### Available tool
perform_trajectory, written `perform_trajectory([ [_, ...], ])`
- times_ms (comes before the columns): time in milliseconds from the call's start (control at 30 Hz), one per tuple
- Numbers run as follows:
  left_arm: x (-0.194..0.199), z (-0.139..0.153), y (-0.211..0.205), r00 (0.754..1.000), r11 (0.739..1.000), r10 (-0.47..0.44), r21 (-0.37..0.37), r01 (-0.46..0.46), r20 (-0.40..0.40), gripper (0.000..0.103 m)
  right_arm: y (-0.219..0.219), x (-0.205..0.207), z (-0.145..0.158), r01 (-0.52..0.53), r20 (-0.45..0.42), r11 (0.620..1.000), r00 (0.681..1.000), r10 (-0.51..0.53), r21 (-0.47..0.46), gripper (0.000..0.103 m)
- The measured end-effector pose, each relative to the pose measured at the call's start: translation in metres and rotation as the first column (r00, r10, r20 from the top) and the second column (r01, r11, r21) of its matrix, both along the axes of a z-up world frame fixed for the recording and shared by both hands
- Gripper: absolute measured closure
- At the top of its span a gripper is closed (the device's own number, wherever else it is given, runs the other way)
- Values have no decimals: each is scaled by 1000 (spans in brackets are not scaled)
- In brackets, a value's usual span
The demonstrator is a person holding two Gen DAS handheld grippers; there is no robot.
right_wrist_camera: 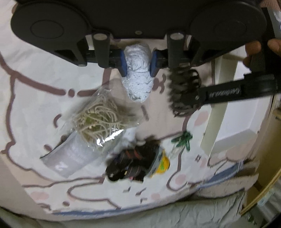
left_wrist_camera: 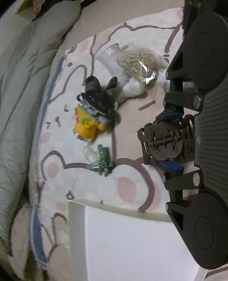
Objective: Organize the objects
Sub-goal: 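Carry the claw clip and white ball over the white box with both tools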
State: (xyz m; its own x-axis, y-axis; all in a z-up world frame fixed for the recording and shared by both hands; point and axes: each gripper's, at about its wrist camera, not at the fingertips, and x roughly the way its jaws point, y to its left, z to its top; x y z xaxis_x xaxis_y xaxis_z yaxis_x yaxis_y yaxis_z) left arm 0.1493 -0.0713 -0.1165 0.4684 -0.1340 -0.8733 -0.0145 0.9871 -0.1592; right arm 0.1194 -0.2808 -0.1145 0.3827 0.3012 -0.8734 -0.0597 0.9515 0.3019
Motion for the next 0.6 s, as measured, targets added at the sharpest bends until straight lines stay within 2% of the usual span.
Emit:
perform_trajectory([
  [333,-13,40,24,991,1000,0,2,-1,133,56,-4,1,45,77,165,996,983,-82,36,75],
  [600,-27,73,53,968,1000,7,21,-12,250,56,12,-6,80,97,324,993,939,-112,64,75],
])
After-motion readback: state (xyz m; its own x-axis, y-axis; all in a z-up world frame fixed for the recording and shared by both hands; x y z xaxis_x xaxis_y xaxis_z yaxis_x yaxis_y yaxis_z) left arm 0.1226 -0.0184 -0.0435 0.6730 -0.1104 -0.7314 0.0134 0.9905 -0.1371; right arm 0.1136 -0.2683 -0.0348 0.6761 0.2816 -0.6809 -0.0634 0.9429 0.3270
